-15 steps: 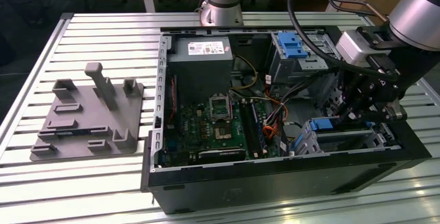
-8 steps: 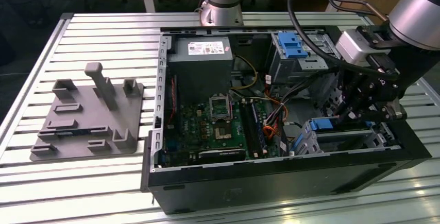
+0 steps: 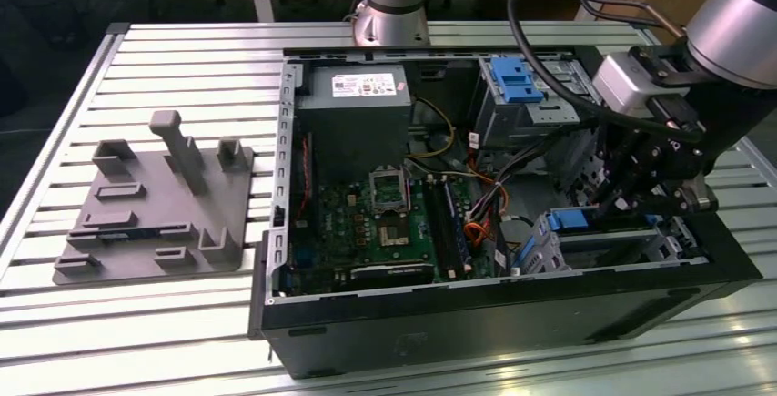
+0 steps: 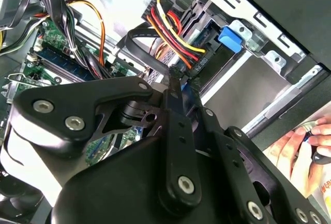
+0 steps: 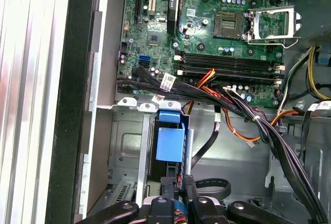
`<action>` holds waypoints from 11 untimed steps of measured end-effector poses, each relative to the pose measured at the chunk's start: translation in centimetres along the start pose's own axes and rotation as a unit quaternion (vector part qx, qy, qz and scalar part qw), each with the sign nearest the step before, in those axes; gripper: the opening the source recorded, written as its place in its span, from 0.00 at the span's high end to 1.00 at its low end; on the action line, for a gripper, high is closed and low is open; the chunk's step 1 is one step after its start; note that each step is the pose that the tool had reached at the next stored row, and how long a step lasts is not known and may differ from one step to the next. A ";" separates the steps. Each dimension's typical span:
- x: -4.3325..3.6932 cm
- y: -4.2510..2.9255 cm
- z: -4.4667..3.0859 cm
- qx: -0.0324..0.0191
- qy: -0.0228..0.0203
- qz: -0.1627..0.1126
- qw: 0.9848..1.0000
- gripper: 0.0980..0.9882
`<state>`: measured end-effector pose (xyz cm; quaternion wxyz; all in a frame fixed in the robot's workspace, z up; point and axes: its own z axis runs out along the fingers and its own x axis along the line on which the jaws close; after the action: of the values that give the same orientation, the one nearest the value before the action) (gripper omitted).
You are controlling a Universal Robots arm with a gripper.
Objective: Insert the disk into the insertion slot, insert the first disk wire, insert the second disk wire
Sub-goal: 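Insert the second disk wire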
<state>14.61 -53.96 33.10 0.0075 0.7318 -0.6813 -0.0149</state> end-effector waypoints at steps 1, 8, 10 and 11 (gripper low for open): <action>0.01 0.00 0.02 0.000 0.000 0.000 1.000 0.89; 0.13 0.00 0.11 0.000 0.000 0.000 1.000 0.89; 0.20 0.01 0.14 0.000 0.000 0.000 1.000 0.89; 0.23 0.01 0.16 0.000 0.000 0.000 1.000 0.89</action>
<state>14.61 -54.19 32.94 0.0075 0.7318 -0.6813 -0.0149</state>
